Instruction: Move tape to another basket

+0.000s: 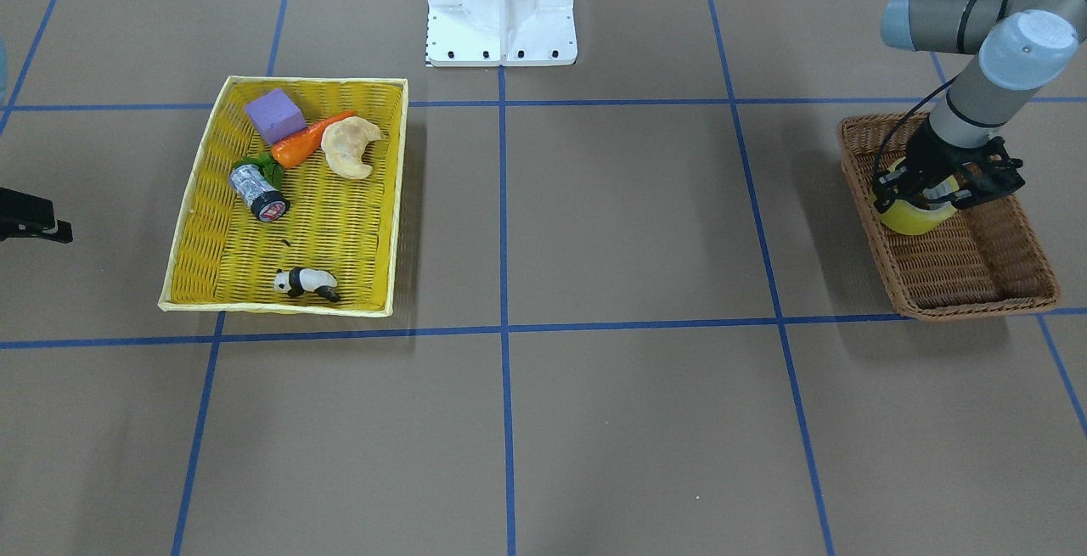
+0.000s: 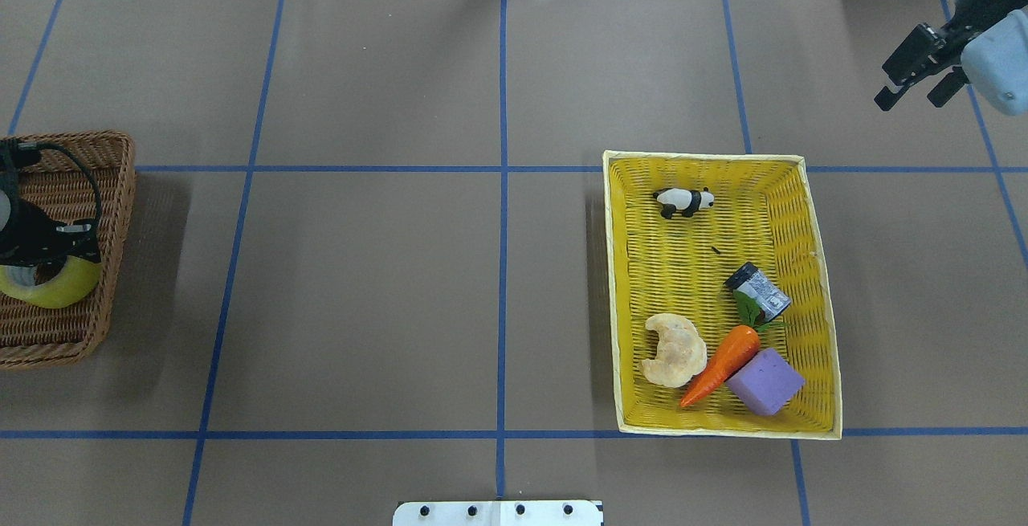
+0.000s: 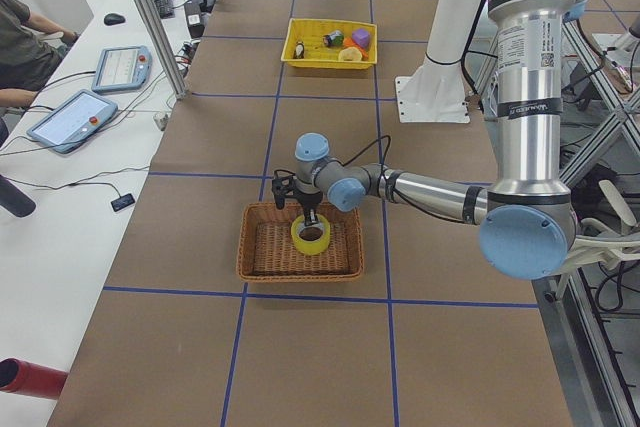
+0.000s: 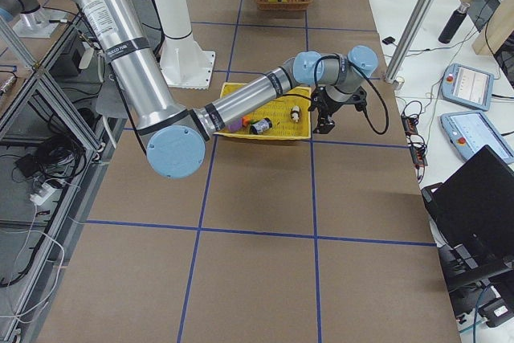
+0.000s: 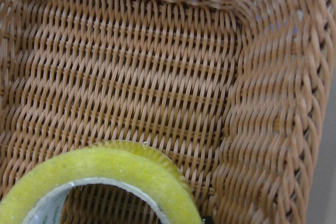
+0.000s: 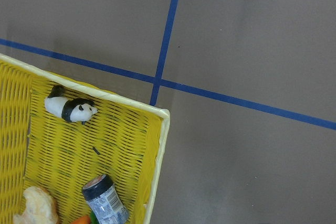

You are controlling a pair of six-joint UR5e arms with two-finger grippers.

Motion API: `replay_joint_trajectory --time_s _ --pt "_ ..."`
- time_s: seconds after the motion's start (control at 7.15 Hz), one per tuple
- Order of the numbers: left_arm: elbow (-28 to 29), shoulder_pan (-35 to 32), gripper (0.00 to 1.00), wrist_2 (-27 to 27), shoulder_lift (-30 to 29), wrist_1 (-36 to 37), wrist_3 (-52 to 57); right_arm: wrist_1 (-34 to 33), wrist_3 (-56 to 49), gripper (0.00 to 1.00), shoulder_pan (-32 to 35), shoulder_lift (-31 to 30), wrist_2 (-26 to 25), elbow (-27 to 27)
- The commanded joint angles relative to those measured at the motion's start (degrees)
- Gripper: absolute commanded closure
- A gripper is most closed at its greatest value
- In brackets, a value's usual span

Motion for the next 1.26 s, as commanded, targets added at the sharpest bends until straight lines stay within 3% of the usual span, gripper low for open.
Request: replay_joint_trajectory --time_s 0.0,0.14,0.42,0.56,0.98,1.12 --pt "-0.2 0.0 0.02 0.4 0.3 0.0 0.8 1.3 1.0 0.1 -0.1 -0.3 0.1 -0.2" --pt "-1.4 -0.7 0.02 0.0 0.5 0.1 1.6 1.3 1.8 0.1 -0.1 -0.2 0.3 -0.1" --pt "-8.6 -2.9 0.02 -0.7 6.5 0.2 7.5 1.3 1.9 0.1 -0.1 -0.1 0.4 -0.1" --pt "-9.9 -6.2 0.02 -3.5 7.1 0.2 9.0 1.4 1.9 0.1 -0.1 -0.1 0.4 0.0" --pt "-9.9 -18.2 0.02 -11.4 8.2 1.3 22.8 3.8 1.9 0.07 -0.1 -0.4 -0.8 0.5" --pt "-10.2 -19.8 0.02 -12.3 8.0 4.7 29.1 5.1 1.9 0.06 -0.1 -0.4 -4.8 0.8"
